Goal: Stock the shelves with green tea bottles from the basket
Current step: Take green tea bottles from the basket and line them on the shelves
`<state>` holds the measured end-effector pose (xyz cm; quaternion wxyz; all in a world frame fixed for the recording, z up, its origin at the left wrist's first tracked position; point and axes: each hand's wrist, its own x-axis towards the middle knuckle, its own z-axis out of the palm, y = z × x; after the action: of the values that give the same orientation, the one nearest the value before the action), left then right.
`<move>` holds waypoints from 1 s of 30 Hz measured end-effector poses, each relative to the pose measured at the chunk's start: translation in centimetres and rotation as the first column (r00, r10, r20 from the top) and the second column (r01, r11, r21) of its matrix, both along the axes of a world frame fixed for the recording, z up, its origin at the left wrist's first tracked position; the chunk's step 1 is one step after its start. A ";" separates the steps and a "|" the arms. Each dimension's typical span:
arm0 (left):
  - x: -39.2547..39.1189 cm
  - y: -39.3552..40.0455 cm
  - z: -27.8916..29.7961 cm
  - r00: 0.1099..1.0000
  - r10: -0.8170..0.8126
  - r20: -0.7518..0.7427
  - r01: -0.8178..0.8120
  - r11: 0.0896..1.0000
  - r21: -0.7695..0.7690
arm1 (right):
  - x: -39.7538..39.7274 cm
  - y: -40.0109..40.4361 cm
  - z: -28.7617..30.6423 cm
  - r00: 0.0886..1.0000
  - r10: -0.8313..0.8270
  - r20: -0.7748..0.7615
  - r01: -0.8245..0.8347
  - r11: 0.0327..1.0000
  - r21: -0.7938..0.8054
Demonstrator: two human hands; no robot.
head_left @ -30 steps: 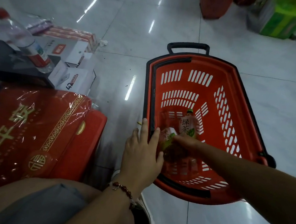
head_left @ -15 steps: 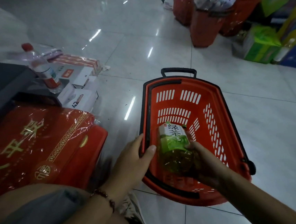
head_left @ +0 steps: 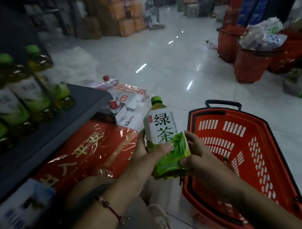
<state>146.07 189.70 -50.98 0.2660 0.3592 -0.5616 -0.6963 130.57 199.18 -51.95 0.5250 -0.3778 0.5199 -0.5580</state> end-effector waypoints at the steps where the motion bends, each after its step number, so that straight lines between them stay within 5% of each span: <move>1: 1.2 -0.1 0.7 1.000 0.021 -0.013 -0.022 0.999 -0.034 | 0.8 -0.7 0.6 0.999 0.036 -0.007 -0.036 0.999 -0.028; 10: 13.5 0.7 10.8 0.937 0.339 -0.080 -0.340 0.838 -0.427 | 11.7 -5.0 10.0 0.939 0.317 -0.135 -0.344 0.882 -0.323; 20: 28.9 7.9 24.0 0.863 0.505 -0.002 -0.349 0.593 -0.726 | 25.0 -5.2 21.8 0.799 0.507 -0.324 -0.595 0.588 -0.547; 30: 40.8 15.2 32.4 0.606 0.793 -0.055 -0.446 0.282 -0.849 | 38.4 -3.8 30.4 0.635 0.589 -0.500 -0.734 0.256 -0.630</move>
<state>186.82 204.86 -18.61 0.5357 0.5194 -0.6559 -0.1140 168.99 195.38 -21.50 0.4383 -0.7938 0.0470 -0.4189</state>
